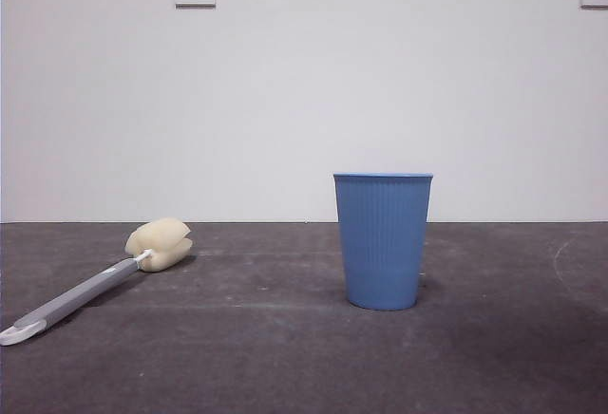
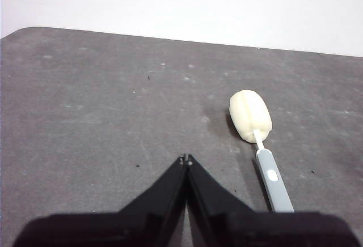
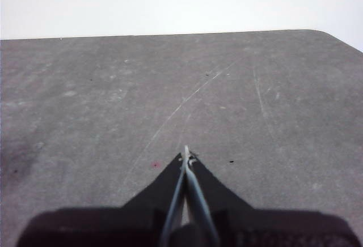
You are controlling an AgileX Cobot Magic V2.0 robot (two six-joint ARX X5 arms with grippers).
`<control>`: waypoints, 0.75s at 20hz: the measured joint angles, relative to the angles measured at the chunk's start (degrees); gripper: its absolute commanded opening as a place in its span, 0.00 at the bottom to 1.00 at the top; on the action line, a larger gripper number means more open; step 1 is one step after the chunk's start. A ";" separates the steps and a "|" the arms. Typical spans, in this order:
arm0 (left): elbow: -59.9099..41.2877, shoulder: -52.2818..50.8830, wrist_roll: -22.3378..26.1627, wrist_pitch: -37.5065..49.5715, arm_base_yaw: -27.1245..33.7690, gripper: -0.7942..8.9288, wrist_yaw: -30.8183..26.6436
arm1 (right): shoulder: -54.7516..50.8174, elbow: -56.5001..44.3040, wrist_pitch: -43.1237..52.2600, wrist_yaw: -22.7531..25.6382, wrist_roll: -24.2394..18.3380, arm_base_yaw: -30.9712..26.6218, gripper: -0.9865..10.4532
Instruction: Pick up the cup brush,pick up the cup,insert the brush into the cup,clean the cup,put the cup brush back,put the cup back to the fixed position on the table
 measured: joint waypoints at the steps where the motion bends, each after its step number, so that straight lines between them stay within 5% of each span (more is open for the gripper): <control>1: 0.02 0.00 0.00 0.00 0.00 0.08 0.00 | 0.00 0.00 0.00 -0.02 0.83 0.00 0.09; 6: 0.00 0.00 0.00 -0.02 0.00 0.08 0.00 | 0.00 0.00 0.09 0.35 7.69 0.00 0.09; 15: 0.00 0.00 0.00 -0.13 0.00 0.08 0.00 | 0.00 0.00 0.20 2.86 10.14 0.00 0.09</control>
